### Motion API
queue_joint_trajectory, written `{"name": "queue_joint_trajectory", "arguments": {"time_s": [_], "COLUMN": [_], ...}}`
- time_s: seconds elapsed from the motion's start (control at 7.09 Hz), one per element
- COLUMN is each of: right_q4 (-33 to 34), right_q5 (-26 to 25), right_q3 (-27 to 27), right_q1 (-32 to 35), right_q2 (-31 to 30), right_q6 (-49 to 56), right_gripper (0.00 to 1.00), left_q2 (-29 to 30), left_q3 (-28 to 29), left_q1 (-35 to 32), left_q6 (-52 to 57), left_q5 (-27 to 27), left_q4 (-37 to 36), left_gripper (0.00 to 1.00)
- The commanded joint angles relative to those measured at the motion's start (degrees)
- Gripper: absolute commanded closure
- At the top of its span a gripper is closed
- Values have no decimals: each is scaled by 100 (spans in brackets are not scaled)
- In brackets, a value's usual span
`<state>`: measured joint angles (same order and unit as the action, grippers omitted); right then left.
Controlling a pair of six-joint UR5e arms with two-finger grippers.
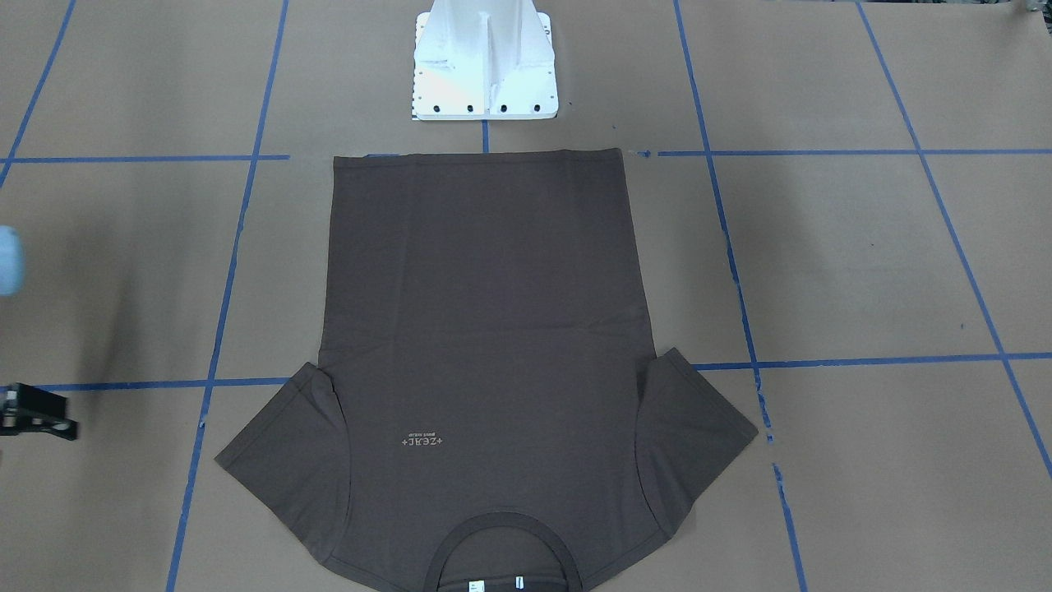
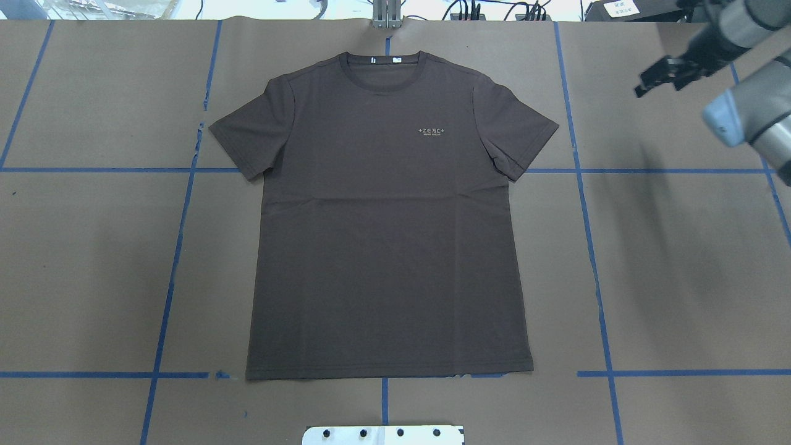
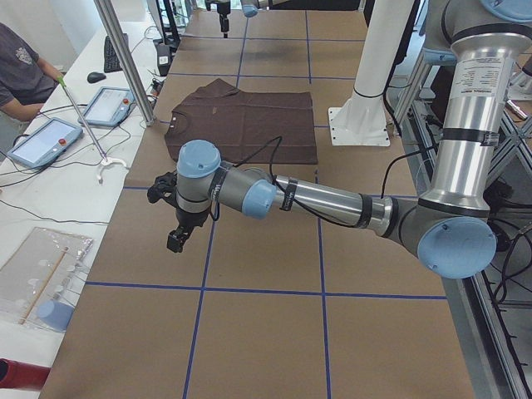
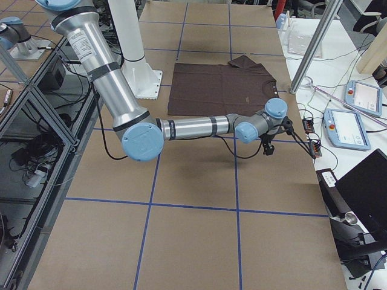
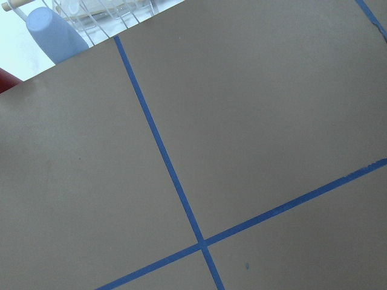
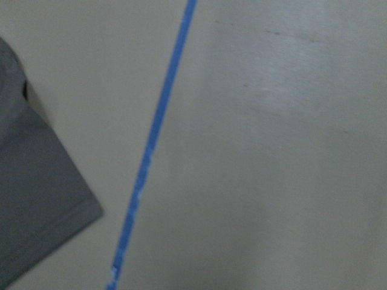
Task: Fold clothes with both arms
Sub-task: 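Move the right gripper down to the sleeve nearest it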
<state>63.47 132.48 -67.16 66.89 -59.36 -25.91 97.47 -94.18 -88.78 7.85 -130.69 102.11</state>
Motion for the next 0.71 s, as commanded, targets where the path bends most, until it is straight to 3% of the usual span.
{"name": "queue_joint_trajectory", "arguments": {"time_s": [0.0, 0.28, 0.56], "right_q4": [-19, -516, -591], "right_q5": [-1124, -1267, -1286], "right_q3": [53, 542, 721], "right_q1": [-947, -1178, -1231], "right_q2": [678, 716, 760], "right_q6": [-1499, -1733, -1794], "right_gripper": [0, 0, 0], "left_q2": [27, 27, 27], "left_q3": [49, 40, 49], "left_q1": [2, 2, 2], "left_q6": [-3, -2, -2], "left_q5": [-9, -192, -413], "left_q4": [37, 37, 37], "left_gripper": [0, 0, 0]}}
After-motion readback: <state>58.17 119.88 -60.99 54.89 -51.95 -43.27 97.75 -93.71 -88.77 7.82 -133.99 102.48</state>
